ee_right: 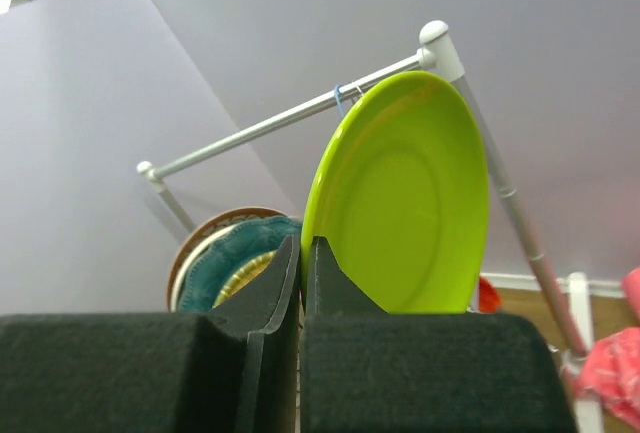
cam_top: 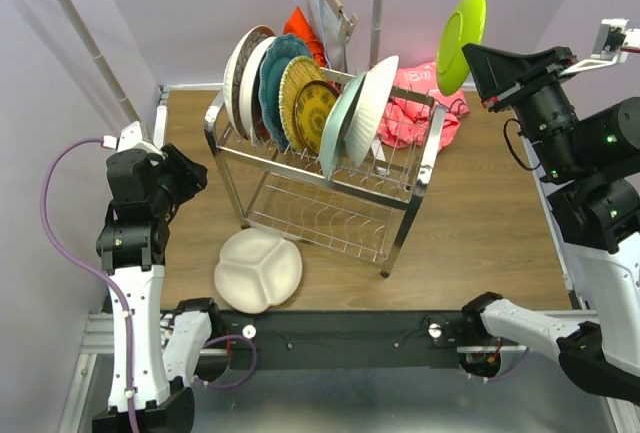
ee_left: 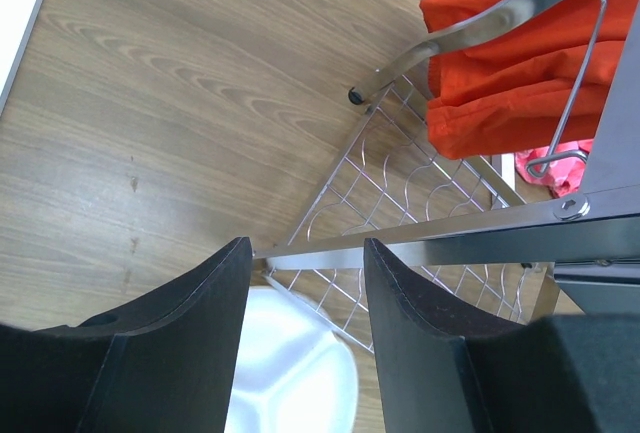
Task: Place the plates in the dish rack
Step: Insert the plate into the dish rack
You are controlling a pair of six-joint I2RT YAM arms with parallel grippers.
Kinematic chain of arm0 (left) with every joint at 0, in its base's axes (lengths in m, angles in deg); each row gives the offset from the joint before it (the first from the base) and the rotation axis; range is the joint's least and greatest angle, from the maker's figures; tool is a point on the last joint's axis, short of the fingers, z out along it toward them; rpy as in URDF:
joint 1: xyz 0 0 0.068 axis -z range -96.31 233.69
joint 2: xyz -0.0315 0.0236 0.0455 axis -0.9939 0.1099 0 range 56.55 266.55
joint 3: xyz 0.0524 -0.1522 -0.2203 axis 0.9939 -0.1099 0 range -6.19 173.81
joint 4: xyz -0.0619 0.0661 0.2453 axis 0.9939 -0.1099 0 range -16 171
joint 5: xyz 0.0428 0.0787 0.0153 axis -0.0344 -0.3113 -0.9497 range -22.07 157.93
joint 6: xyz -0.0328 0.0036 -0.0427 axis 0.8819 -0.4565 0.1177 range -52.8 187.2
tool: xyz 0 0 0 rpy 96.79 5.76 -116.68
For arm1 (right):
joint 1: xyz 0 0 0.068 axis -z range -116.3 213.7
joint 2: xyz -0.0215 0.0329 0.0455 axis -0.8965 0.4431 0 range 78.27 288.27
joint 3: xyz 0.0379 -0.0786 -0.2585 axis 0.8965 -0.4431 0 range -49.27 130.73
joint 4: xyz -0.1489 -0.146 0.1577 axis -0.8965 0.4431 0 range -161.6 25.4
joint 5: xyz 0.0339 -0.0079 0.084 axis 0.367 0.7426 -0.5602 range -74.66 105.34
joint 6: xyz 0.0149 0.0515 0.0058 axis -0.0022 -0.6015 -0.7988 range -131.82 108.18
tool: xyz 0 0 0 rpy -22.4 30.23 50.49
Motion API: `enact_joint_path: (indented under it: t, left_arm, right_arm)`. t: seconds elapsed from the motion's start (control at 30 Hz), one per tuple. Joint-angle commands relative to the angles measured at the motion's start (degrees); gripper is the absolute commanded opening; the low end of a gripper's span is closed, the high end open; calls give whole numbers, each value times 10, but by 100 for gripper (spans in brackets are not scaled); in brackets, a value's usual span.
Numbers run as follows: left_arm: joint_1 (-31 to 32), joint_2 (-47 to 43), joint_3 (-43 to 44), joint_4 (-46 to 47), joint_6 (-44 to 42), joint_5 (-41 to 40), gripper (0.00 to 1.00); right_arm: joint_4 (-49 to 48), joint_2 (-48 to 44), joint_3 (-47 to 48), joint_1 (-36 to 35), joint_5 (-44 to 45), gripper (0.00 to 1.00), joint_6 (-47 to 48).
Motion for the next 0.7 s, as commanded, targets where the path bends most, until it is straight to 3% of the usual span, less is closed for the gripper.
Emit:
enact_joint_path:
  t: [0.0,0.33,0.67]
  left_arm:
    - [0,-1,-2,11,-8,10,58]
    - [0,7,2,10,-7,10,57]
    - [1,2,5,7,-9,2,58]
  right_arm:
    - [-22,0,-3,27,-28,1,-173]
    - [8,-9,-20,84,-44,1,-376]
    - [80,3,-24,100,-62,1,-453]
